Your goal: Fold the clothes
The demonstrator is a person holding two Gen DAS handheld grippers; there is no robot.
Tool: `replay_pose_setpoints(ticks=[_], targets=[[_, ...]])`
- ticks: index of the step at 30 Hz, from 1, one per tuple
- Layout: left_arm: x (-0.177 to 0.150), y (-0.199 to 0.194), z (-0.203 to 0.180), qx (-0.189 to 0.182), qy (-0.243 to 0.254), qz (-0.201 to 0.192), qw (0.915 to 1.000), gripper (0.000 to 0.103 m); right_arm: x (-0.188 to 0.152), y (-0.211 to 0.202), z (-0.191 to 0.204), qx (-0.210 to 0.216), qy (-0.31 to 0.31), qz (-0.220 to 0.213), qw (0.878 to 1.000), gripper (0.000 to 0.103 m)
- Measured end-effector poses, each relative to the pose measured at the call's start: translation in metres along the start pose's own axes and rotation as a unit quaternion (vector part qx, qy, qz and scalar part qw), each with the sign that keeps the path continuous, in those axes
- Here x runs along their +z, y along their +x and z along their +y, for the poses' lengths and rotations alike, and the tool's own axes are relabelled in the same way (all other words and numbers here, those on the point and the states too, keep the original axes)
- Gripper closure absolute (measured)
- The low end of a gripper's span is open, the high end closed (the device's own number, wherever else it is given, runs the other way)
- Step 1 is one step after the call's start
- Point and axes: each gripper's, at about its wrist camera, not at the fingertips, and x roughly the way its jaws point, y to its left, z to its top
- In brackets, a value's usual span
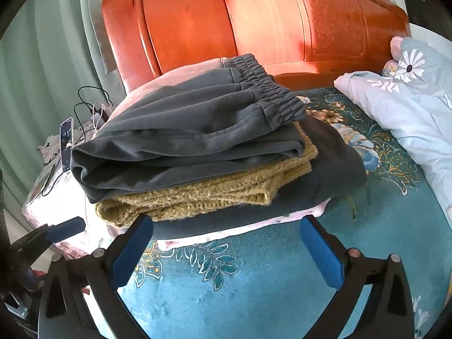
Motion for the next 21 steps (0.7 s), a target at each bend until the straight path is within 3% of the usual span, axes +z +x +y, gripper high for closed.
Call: replay_pose_setpoints(ticks=[7, 21], targets=[[-0.004, 0.005, 0.010, -0.006, -0.032, -0.005, 0.9995, 0.000, -0.002, 0.001, 0.001, -0.006, -0.006, 0.005, 1.000, 0.000], [-0.009, 0.024, 0.005, 0.068, 0.012, 0.005, 0.9976, 0.000, -0.007, 0.014, 0.004, -0.014, -0.012, 0.019, 1.000, 0.000]])
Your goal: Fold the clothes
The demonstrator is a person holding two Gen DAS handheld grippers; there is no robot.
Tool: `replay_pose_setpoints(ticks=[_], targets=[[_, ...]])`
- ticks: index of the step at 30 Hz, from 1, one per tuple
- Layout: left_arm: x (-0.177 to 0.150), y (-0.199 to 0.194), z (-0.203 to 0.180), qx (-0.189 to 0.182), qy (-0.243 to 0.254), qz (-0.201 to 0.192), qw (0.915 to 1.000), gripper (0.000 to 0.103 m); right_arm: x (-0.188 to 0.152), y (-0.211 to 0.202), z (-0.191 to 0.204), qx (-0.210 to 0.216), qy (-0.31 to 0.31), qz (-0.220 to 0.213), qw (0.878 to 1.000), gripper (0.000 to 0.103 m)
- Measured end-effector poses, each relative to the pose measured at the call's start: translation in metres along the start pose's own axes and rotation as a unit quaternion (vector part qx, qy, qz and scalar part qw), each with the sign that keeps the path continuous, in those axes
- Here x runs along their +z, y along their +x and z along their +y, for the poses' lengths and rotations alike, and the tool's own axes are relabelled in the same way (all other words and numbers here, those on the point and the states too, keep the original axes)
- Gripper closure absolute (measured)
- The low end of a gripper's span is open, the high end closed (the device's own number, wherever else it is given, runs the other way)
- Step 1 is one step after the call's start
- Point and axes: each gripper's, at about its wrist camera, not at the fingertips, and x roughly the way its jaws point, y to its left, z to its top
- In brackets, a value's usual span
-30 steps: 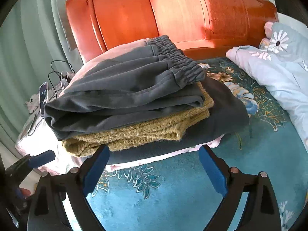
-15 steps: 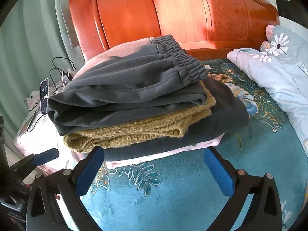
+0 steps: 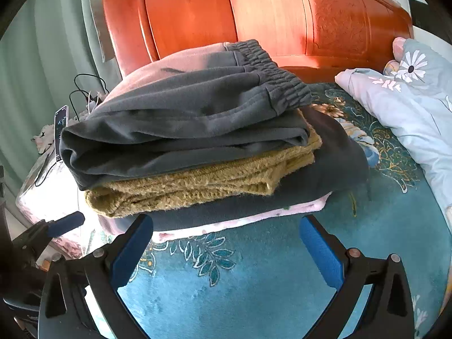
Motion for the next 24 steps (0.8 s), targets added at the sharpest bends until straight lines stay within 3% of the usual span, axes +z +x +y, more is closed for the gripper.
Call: replay_pose_setpoints(ticks=[11, 24], targets=[[0.0010, 0.0049, -0.0070, 0.025, 0.017, -0.003, 0.9995, 0.000, -0.0032, 0.0051, -0.0089, -0.001, 0.014, 0.007, 1.000, 0.000], [-0.0042, 0.0054, -0.0061, 0.021, 0.008, 0.003, 0.9997, 0.000, -0.0067, 0.0093, -0.0046, 0.006, 0.005, 0.021, 1.000, 0.000]])
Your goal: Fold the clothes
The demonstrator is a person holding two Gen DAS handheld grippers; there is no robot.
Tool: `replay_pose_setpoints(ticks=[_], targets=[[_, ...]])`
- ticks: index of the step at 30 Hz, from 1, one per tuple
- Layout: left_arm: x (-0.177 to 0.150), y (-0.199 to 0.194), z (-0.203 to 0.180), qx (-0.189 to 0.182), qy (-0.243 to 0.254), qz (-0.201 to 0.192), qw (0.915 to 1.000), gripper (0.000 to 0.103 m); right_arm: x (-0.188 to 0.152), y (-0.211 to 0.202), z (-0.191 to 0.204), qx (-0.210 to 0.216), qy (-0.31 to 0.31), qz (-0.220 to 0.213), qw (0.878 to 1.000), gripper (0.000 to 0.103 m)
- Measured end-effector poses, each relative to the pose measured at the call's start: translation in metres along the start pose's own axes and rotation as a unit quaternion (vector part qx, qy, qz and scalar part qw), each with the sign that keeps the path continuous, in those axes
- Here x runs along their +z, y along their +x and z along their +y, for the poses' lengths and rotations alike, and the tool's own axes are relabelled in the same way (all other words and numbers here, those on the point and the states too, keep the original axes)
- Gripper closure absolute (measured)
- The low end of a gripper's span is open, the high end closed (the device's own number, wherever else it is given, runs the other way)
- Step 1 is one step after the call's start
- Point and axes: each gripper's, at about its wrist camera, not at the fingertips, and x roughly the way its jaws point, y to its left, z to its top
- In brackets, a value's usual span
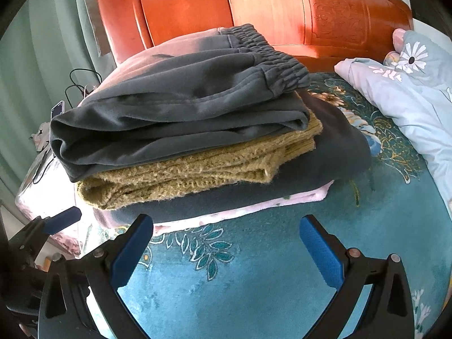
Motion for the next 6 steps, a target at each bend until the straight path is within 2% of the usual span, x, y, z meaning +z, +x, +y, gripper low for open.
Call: replay_pose_setpoints(ticks=[6], targets=[[-0.0008, -0.0015, -0.0004, 0.002, 0.002, -0.001, 1.0000, 0.000, 0.0003, 0.0011, 0.0054, 0.006, -0.005, 0.003, 1.000, 0.000]])
